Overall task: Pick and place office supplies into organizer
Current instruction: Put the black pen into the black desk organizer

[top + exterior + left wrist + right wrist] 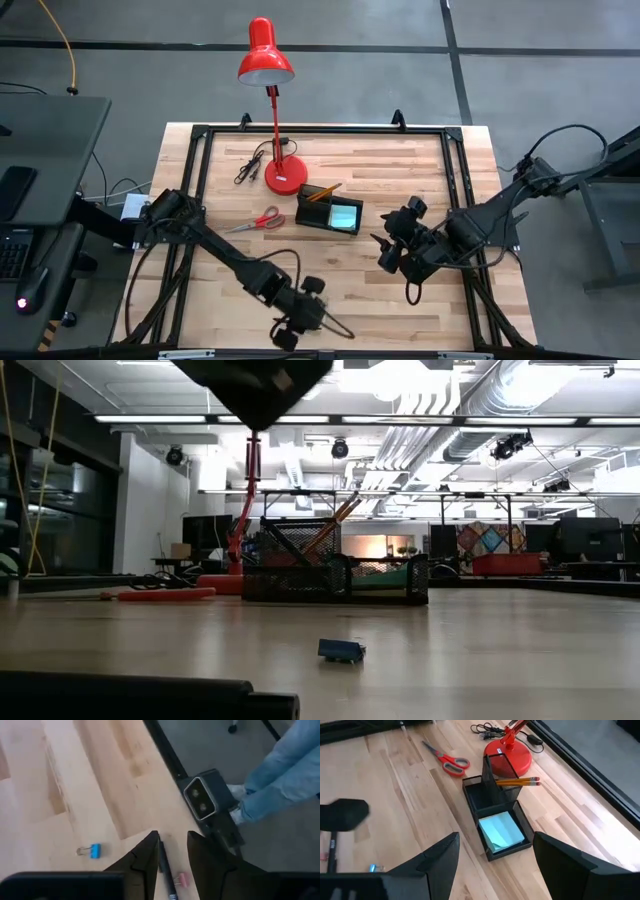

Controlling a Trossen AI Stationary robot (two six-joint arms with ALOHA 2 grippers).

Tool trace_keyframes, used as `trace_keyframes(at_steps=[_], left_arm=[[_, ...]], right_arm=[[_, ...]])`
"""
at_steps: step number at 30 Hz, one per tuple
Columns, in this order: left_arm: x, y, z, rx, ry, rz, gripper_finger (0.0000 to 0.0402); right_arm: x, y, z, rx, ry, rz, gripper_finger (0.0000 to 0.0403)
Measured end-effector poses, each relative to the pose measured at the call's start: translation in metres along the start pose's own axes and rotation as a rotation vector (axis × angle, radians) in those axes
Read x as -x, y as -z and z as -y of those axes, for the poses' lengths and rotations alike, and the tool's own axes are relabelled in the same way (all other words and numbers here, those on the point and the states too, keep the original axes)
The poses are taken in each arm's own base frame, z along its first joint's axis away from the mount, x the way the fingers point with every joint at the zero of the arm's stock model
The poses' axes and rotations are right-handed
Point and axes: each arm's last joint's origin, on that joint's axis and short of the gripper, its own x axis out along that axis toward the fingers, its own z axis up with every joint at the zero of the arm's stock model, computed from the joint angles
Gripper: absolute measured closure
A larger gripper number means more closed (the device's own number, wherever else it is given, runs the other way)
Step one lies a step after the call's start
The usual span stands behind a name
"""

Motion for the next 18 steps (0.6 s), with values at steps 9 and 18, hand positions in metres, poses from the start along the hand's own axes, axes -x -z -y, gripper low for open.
trace_keyframes(at_steps=[9,18], left_arm=[[-0.033,0.017,0.013,0.067,-0.049,-0.026,0.0277],[-0.045,0.029,0.016,0.148,-0.053,-0.094,0.0277]], right_arm=[[-0.015,0.007,-0.015,0.015,0.014,-0.029,0.016],[-0.013,0.006,-0.014,0.02,-0.002,-0.036,0.016]])
